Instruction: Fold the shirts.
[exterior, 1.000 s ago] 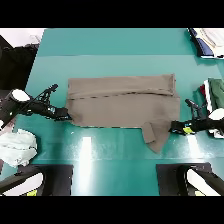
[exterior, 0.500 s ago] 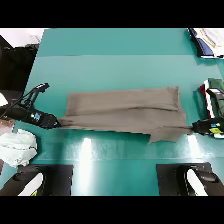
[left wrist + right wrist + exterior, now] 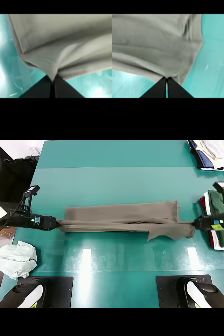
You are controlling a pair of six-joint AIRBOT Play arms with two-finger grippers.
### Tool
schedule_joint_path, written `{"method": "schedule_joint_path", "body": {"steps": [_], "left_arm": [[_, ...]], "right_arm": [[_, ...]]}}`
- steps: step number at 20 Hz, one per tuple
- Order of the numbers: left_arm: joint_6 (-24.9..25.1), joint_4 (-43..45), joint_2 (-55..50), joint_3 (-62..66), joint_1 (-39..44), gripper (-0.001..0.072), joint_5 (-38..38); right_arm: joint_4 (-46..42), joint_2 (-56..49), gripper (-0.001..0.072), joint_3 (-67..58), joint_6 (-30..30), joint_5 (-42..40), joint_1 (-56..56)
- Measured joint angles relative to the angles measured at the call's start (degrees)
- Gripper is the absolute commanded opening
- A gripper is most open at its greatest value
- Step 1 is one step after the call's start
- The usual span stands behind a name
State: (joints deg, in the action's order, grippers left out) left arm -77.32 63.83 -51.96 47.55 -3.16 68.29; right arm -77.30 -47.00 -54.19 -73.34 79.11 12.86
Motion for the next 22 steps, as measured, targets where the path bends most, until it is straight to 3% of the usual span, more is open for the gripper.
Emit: {"method": "schedule_joint_path", "body": {"steps": [7, 8, 9, 10, 11, 16, 17, 18, 19, 20, 22], "left_arm": [[-0.61, -1.84, -10.54, 1.81, 0.0, 0.0028, -10.67], [-0.68, -2.38, -11.69, 2.49, 0.0, 0.018, -12.5], [-1.01, -2.8, -12.72, 3.17, 0.0, 0.0458, -14.4], [-1.73, -3.23, -13.62, 3.93, -0.07, 0.0594, -16.81], [-2.75, -3.91, -14.29, 4.68, -0.13, 0.0593, -19.04], [-5.84, -5.27, -15.65, 9.11, -0.11, 0.0589, -21.99], [-6.01, -5.4, -15.76, 9.7, -0.11, 0.0428, -20.46], [-6.03, -5.42, -15.85, 10.08, -0.09, 0.0178, -18.84], [-6.03, -5.44, -15.89, 10.4, -0.07, 0.0031, -17.09], [-5.95, -5.46, -15.93, 10.6, -0.07, 0.0033, -15.61], [-5.31, -5.68, -15.96, 10.88, -0.07, 0.0033, -12.98]], "right_arm": [[0.96, -19.37, 0.0022, -10.82, -0.04, -5.7, -5.51], [1.03, -21.73, 0.0039, -12.33, -1.07, -6.64, -5.75], [1.29, -24.15, 0.0246, -13.99, -2.32, -7.98, -5.95], [1.79, -26.27, 0.0513, -15.45, -3.13, -9.18, -6.03], [3.34, -28.37, 0.0558, -17.07, -3.93, -10.32, -5.88], [13.31, -34.14, 0.0556, -23.74, -4.33, -9.44, -2.32], [14.36, -34.4, 0.0557, -24.06, -3.43, -7.8, -1.05], [15.15, -34.4, 0.0556, -23.85, -2.27, -6.08, 0.48], [15.76, -34.27, 0.0557, -23.19, -1.09, -4.66, 2.01], [16.15, -34.12, 0.0559, -22.14, 0.04, -3.41, 3.72], [16.92, -33.99, 0.063, -19.32, 2.03, -1.81, 7.69]]}}
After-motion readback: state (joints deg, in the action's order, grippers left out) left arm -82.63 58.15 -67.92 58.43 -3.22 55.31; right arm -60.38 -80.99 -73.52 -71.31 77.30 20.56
